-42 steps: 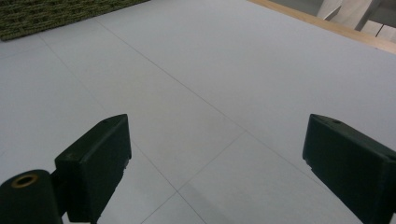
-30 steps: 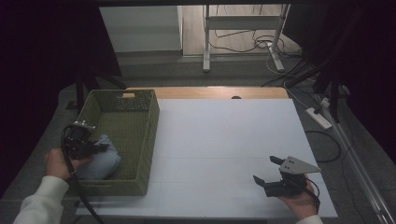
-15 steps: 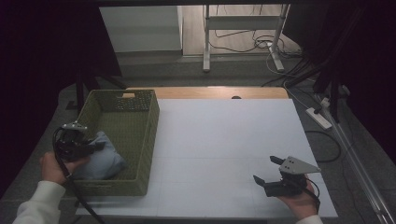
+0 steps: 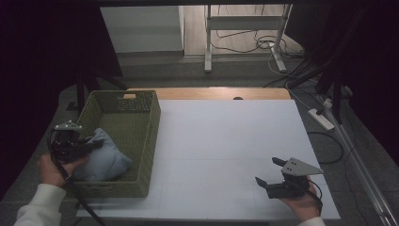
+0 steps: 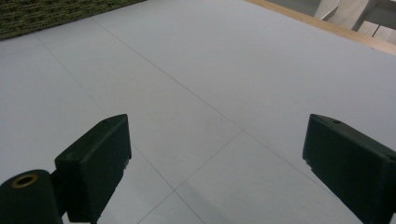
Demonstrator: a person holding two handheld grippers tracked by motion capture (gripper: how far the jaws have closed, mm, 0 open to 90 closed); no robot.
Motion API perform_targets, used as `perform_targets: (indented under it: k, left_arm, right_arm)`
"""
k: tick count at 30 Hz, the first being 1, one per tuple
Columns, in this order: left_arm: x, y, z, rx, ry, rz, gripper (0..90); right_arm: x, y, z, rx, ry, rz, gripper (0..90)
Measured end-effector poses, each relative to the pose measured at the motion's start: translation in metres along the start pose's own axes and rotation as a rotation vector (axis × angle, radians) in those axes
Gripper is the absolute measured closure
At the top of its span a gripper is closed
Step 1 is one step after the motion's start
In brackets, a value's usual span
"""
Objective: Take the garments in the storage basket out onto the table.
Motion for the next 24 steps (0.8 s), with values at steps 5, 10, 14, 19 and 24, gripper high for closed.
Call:
perform_targets:
  k: [5,10,14,19,24]
  left_arm:
    - [-0.002,0.005,0.001,-0.004,0.008,-0.012,72.4]
    - [0.000,0.006,0.003,0.004,0.033,-0.017,72.5]
    - [0.002,0.007,0.004,0.011,0.049,-0.030,72.5]
    - [0.003,0.010,0.006,0.010,0.067,-0.038,72.5]
    - [0.006,0.014,0.010,0.003,0.087,-0.043,72.6]
  right_arm:
    - [0.000,0.000,0.000,0.001,0.000,0.000,8.2]
    - [0.000,0.000,0.000,0.002,-0.001,-0.002,8.2]
    - [0.000,0.000,-0.001,0.004,-0.002,-0.005,8.2]
    - [0.000,0.001,-0.001,0.000,-0.001,-0.003,8.2]
    - [0.000,0.001,-0.001,0.002,-0.001,-0.003,8.2]
Point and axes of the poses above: each handheld gripper's, and its own axes: x roughly backward along the jaws, z roughly out of its top, y roughly to its right, the point moved 3 cm from there along -x, roughly forward along the jaws, and after that the axes turned 11 degrees about -z, right-handed, at the moved point
